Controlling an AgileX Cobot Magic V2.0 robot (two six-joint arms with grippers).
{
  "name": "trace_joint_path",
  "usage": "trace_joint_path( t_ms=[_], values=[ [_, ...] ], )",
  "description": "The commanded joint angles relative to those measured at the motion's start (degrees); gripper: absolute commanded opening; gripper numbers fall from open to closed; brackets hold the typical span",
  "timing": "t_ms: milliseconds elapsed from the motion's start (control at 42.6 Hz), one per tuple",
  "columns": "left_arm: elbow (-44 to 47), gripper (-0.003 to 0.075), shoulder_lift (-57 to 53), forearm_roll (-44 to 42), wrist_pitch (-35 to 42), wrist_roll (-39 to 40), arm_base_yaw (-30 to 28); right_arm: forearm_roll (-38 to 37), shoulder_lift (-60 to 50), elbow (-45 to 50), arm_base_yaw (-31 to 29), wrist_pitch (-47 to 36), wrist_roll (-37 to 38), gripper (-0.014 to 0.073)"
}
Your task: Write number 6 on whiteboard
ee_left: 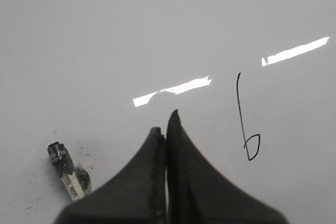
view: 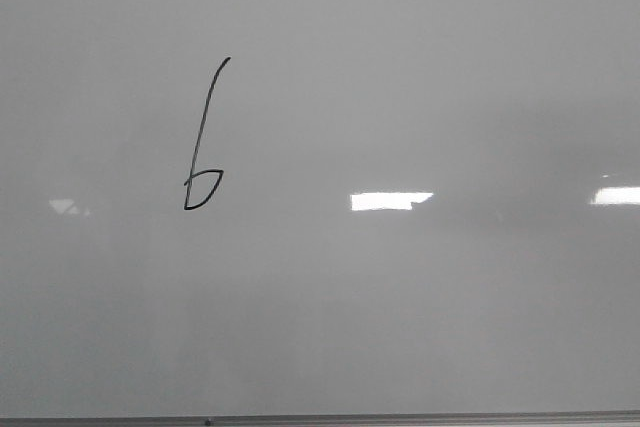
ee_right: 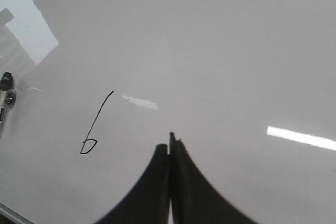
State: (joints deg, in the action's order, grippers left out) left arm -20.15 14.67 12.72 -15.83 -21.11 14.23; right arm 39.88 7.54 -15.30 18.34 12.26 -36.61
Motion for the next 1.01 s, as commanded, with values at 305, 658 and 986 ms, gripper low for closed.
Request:
trace_joint_path(
  t_ms=[305,658,986],
  values=[
    [-1.7,-0.0020,0.4,0.9,4.1,0.2,0.4,1.2,0.5,-1.5,-0.4,-2.9,0.0,-0.0061],
    [1.1,-0.0020,-1.4,-3.9,5.4,6.7,0.0,1.2,0.5,-1.5,-0.4,-2.9,0.0,-0.0061],
    [15.3,-0.0020,-13.5,-12.7,6.3,20.4,-9.6,1.2,0.5,-1.5,-0.4,-2.7,0.0,-0.0061]
  ],
)
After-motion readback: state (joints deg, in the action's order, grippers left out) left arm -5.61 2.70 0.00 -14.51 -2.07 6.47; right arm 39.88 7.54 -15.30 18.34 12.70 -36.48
